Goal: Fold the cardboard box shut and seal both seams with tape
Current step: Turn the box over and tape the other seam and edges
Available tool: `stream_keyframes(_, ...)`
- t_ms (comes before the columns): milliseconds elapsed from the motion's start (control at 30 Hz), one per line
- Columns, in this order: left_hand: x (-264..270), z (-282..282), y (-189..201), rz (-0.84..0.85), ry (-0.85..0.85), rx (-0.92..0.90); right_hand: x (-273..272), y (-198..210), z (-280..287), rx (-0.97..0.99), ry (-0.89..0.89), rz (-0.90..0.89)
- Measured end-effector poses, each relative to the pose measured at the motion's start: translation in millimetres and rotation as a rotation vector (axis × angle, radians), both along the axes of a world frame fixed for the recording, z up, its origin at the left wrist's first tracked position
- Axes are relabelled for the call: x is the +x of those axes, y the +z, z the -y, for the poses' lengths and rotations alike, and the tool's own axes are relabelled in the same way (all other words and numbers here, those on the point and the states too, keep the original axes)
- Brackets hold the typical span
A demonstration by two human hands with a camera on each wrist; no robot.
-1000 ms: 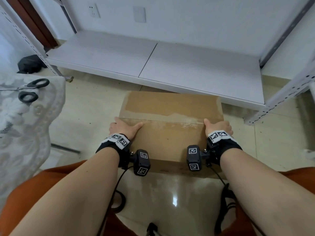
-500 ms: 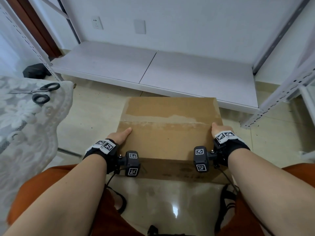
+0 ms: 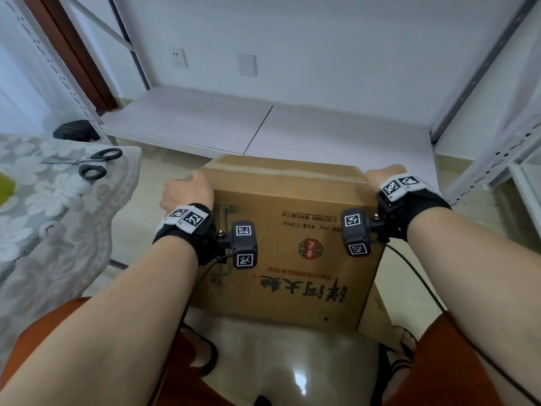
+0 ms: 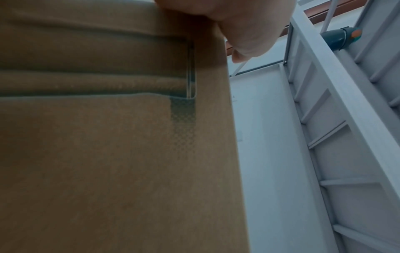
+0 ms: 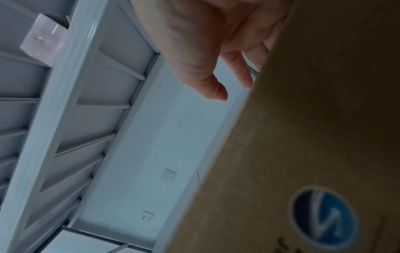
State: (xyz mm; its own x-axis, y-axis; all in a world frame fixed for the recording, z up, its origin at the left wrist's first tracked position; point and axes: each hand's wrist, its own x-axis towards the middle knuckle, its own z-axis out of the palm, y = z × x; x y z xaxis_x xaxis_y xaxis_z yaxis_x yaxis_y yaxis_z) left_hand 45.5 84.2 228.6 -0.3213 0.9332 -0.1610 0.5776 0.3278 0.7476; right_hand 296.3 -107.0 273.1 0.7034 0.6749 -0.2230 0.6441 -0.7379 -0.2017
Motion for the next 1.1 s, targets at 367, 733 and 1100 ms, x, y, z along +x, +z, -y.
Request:
stream_keyframes(367,17,7,-13,0.025,0.004,0.087,6,-23,-25,0.485,-0.57,-0.345)
stream_keyframes(733,18,6,-55,-0.152,-0.406,-0.034,-14,-74,-42,0.575,-0.672,-0.268)
stream_keyframes(1100,22,47,-118,-0.466,-0.775,-0.374,-26,-115,-17,0.211,-0.632,-0.53)
